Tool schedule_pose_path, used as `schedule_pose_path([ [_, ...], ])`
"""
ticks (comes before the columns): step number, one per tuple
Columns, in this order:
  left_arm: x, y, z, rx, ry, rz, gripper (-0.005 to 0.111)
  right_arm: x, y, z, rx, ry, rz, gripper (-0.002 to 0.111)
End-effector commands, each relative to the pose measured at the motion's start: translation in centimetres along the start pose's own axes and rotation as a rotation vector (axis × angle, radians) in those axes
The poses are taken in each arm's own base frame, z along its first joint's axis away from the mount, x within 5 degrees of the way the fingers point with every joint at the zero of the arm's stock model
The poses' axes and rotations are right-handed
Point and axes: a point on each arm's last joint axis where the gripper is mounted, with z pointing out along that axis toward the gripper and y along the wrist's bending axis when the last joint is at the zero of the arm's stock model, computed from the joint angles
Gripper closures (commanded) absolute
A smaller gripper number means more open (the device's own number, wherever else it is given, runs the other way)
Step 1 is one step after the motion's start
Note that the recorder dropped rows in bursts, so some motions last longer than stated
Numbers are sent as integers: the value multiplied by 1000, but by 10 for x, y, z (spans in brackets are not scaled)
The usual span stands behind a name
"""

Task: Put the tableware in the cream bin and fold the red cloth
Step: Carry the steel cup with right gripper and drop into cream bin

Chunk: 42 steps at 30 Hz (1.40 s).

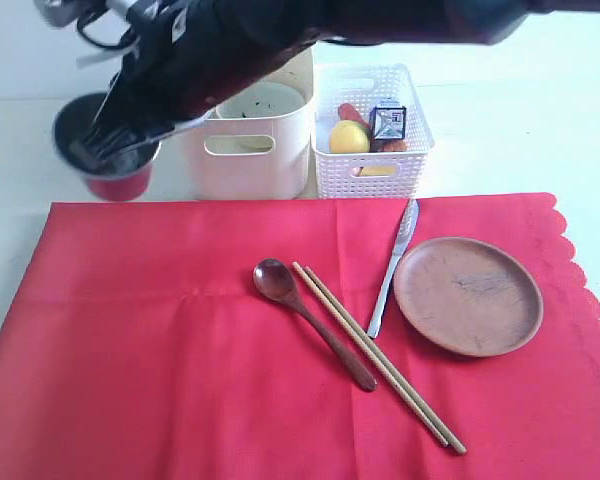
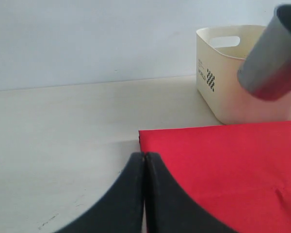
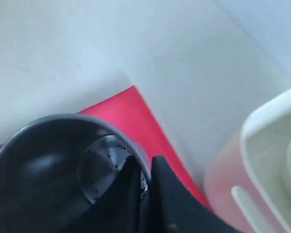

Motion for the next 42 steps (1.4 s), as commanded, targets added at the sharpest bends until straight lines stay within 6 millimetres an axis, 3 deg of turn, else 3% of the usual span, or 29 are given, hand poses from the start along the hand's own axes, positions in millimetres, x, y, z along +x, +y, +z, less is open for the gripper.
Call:
schedule_pose_path([
  [1,-1,0,0,3,-10,0,104,-11,-42,-18,121,-140,88,108],
  [9,-1,0,0,3,-10,0,104,-8,-88,-23,242,-244,188,108],
  [20,-1,0,0,3,-10,0,104,21,-115,14,300,-221,221,106],
  [23,-1,0,0,3,-10,0,104,27,-116,24,306,-220,222,94],
  [28,-1,0,0,3,-10,0,104,30,-117,28,306,-215,223,58],
  [31,-1,0,0,3,-10,0,104,30,-116,28,303,-206,224,44],
  [34,-1,0,0,3,-10,0,104,34,-115,29,286,-168,229,37],
  [42,-1,0,0,3,-10,0,104,27,-106,6,231,-75,231,37],
])
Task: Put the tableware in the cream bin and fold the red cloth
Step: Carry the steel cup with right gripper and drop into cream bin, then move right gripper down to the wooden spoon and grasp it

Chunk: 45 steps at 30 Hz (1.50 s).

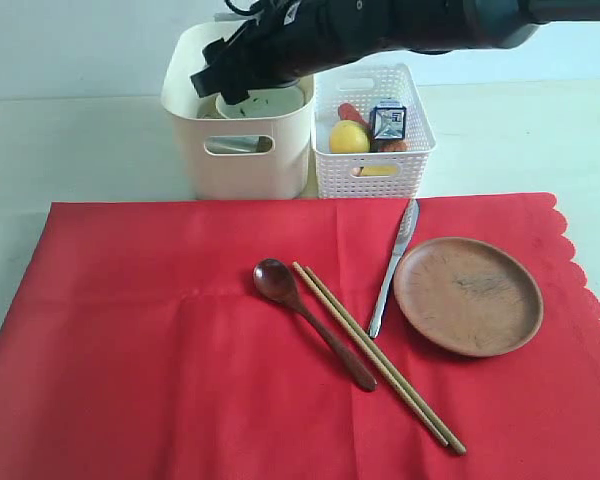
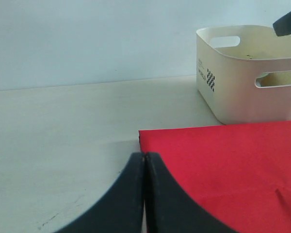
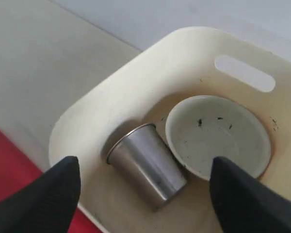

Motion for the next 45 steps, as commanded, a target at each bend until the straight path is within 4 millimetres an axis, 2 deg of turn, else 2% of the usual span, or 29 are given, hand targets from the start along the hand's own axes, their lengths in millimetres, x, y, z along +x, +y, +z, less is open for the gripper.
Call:
schedule_pose_path([
  [1,-1,0,0,3,-10,0,104,-16,0,-26,-13,7,-10,37],
  [6,-1,0,0,3,-10,0,104,-26,2,-52,-33,50,-36,45],
  [11,-1,0,0,3,-10,0,104,-30,2,-76,-31,74,-75,66],
  [17,-1,0,0,3,-10,0,104,-18,3,-98,-15,39,-77,91],
  [23,-1,0,0,3,-10,0,104,3,4,-124,6,-11,-68,108],
  [29,-1,0,0,3,-10,0,104,27,6,-153,13,-23,-42,108],
  [33,-1,0,0,3,-10,0,104,49,9,-165,7,23,-38,108],
  [39,-1,0,0,3,-10,0,104,94,12,-160,-14,192,-32,108],
  [45,-1,0,0,3,-10,0,104,129,14,-141,-29,324,21,108],
])
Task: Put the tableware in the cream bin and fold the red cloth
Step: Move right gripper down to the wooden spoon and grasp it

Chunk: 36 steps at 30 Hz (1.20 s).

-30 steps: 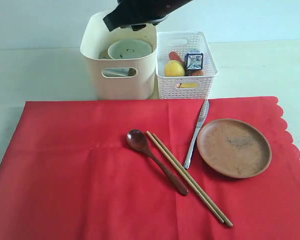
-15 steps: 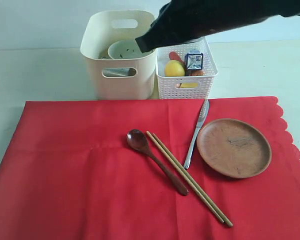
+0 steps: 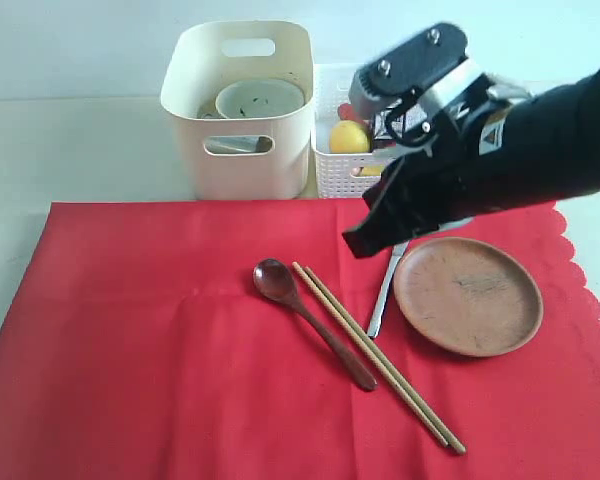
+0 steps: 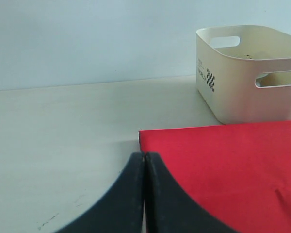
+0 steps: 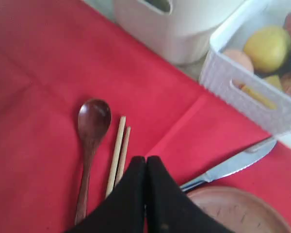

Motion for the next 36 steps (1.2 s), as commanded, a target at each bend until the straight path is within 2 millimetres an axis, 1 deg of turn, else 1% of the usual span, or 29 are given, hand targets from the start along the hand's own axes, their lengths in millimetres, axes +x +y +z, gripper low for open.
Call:
schedule_pose_path([
  [1,-1,0,0,3,-10,0,104,16,0,20,-9,81,38,108],
  [4,-1,0,0,3,-10,0,104,23,-1,39,-4,121,70,107],
  [7,-1,0,0,3,-10,0,104,32,-2,58,3,161,96,100],
  [10,-1,0,0,3,-10,0,104,40,-2,70,-3,207,105,91],
  [13,-1,0,0,3,-10,0,104,44,6,74,-26,237,53,86],
  [14,-1,0,0,3,-10,0,104,43,17,76,-43,222,14,86],
  [16,-1,0,0,3,-10,0,104,39,29,76,-59,185,-26,86],
  [17,-1,0,0,3,-10,0,104,37,37,78,-67,156,-74,86],
  [18,-1,0,0,3,-10,0,104,37,38,80,-65,144,-84,86],
  [22,-1,0,0,3,-10,0,104,45,38,90,-66,189,-73,86],
  [27,-1,0,0,3,-10,0,104,52,50,103,-80,204,-100,86],
  [30,-1,0,0,3,-10,0,104,58,51,112,-77,215,-106,86],
  [34,-1,0,0,3,-10,0,104,62,51,116,-77,234,-104,87],
  [36,-1,0,0,3,-10,0,104,62,51,115,-76,231,-102,91],
])
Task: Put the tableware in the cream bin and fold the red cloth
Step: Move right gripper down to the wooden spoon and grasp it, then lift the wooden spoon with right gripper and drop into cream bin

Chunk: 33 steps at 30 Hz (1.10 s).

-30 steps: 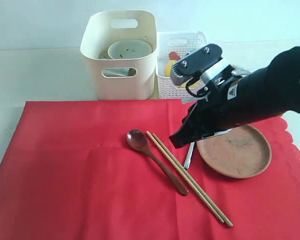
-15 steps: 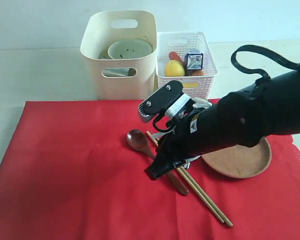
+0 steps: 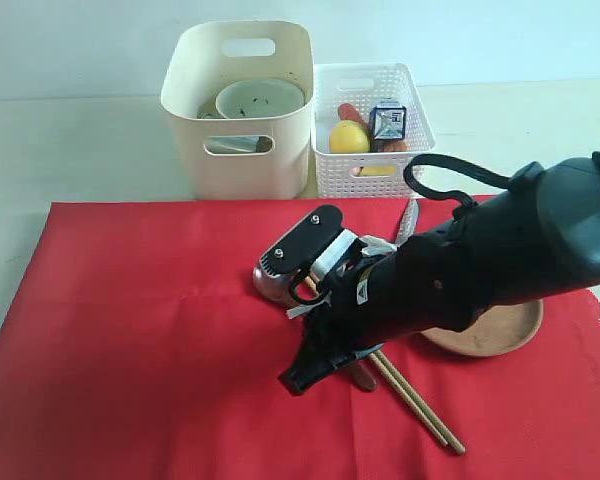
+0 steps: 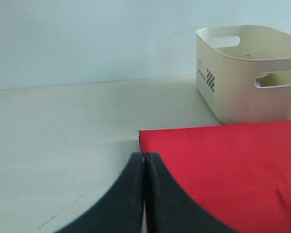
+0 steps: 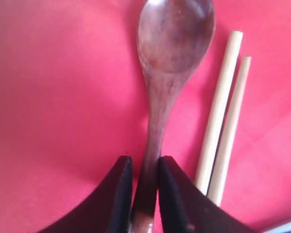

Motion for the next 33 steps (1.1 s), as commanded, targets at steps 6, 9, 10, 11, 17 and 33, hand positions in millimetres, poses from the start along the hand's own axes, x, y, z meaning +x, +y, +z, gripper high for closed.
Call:
schedule_pose_path([
  [6,-1,0,0,3,-10,0,104,-5,1,-9,-2,-27,7,108],
  [9,-1,0,0,3,-10,0,104,-11,1,-22,-3,-64,14,108],
  [10,-1,0,0,3,-10,0,104,-14,1,-27,-4,-82,17,108],
  [11,-1,0,0,3,-10,0,104,-16,1,-31,-3,-99,16,108],
  [17,-1,0,0,3,-10,0,104,-35,0,-71,12,-271,15,108],
  [33,-1,0,0,3,-10,0,104,-125,-26,-110,157,-732,-30,108],
])
